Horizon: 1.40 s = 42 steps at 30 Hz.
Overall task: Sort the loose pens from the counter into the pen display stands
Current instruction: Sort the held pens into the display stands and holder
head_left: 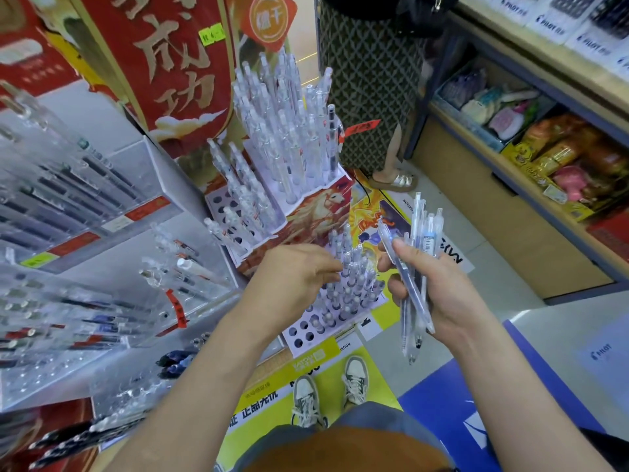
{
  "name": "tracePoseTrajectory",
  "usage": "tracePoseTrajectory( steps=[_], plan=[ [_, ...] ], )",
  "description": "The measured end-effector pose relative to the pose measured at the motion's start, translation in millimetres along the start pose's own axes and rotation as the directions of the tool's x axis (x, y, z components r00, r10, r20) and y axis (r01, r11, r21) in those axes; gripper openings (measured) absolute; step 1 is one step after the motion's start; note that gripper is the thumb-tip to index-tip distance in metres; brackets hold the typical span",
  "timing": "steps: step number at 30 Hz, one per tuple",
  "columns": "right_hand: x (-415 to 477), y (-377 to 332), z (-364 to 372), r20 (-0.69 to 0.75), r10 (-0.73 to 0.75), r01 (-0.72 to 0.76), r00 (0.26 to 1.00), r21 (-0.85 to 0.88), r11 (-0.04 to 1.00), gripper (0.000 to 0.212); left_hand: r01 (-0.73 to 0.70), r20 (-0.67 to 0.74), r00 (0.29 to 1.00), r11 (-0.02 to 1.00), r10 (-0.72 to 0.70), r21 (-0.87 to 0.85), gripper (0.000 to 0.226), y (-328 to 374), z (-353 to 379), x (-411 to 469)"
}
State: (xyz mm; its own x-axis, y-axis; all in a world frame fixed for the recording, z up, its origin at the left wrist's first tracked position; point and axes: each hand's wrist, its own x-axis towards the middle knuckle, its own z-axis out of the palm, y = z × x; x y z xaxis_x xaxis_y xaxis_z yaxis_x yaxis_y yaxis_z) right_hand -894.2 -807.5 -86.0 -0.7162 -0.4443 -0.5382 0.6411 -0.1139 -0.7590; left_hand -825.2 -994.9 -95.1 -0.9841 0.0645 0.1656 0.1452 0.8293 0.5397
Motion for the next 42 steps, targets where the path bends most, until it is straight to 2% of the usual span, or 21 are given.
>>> tracePoseTrajectory(
  steps=[4, 8, 14, 17, 20, 23, 25, 27, 29, 31, 33, 36, 39, 42],
  plan=[
    [-0.9, -1.3, 1.8, 0.059, -0.027, 0.027, 0.998, -0.009, 1.0, 0.018, -0.04, 0.136, 0.99, 0.997, 0.031, 0.063, 0.013, -4.3, 9.9, 1.8],
    [1.1, -1.5, 1.1, 0.116, -0.044, 0.046, 0.992, -0.014, 0.999, 0.016, 0.017, 0.134, 0.991, 0.996, -0.029, 0.09, 0.017, -3.1, 13.4, 4.1],
    [4.8, -0.4, -0.6, 0.111, -0.066, 0.07, 0.992, -0.029, 0.997, 0.016, 0.263, 0.095, 0.947, 0.909, -0.307, 0.324, 0.019, 18.3, 15.0, 12.5],
    [7.0, -0.8, -0.5, 0.102, -0.077, 0.081, 0.992, -0.032, 0.996, 0.018, 0.302, 0.099, 0.933, 0.903, -0.346, 0.305, 0.019, 20.8, 13.4, 14.4],
    [7.8, -0.3, -1.5, 0.109, -0.081, 0.089, 0.991, -0.072, 0.993, 0.023, 0.414, 0.173, 0.884, 0.899, -0.434, 0.143, 0.021, 20.6, 5.3, 12.7],
    [5.6, -1.0, -1.3, 0.135, -0.099, 0.118, 0.986, -0.136, 0.984, 0.026, 0.531, 0.044, 0.844, 0.819, -0.535, -0.216, 0.017, 21.7, -6.3, 6.2],
    [4.0, -1.9, 1.3, 0.147, -0.118, 0.143, 0.982, -0.17, 0.975, 0.034, 0.526, 0.067, 0.797, 0.635, -0.601, -0.566, 0.014, 27.7, -14.4, 6.1],
    [2.7, -3.4, 5.4, 0.156, -0.134, 0.166, 0.979, -0.213, 0.963, 0.039, 0.505, 0.177, 0.778, 0.434, -0.602, -0.746, 0.019, 35.4, -18.9, 8.8],
    [1.0, -5.0, 9.2, 0.162, -0.147, 0.184, 0.976, -0.25, 0.951, 0.04, 0.497, 0.22, 0.768, 0.343, -0.602, -0.797, 0.026, 38.6, -17.9, 10.9],
    [-0.4, -5.5, 10.2, 0.166, -0.158, 0.199, 0.973, -0.267, 0.943, 0.036, 0.481, 0.219, 0.756, 0.298, -0.616, -0.824, 0.026, 38.2, -15.5, 11.2],
    [-1.3, -5.3, 9.6, 0.151, -0.152, 0.187, 0.977, -0.259, 0.948, 0.024, 0.458, 0.21, 0.76, 0.277, -0.615, -0.845, 0.021, 36.9, -15.3, 9.4],
    [-0.8, -5.3, 6.2, 0.133, -0.091, 0.111, 0.987, -0.152, 0.982, 0.009, 0.418, 0.184, 0.776, 0.273, -0.604, -0.867, 0.017, 35.0, -18.1, 7.9],
    [-1.8, -8.1, 3.8, 0.223, -0.029, 0.055, 0.974, -0.111, 0.992, 0.006, 0.397, 0.16, 0.774, 0.273, -0.613, -0.876, 0.018, 32.3, -20.6, 7.0],
    [-2.7, -9.2, 4.6, 0.361, 0.002, 0.066, 0.932, -0.176, 0.982, 0.002, 0.366, 0.126, 0.762, 0.263, -0.635, -0.893, 0.019, 32.2, -24.5, 3.8]
  ],
)
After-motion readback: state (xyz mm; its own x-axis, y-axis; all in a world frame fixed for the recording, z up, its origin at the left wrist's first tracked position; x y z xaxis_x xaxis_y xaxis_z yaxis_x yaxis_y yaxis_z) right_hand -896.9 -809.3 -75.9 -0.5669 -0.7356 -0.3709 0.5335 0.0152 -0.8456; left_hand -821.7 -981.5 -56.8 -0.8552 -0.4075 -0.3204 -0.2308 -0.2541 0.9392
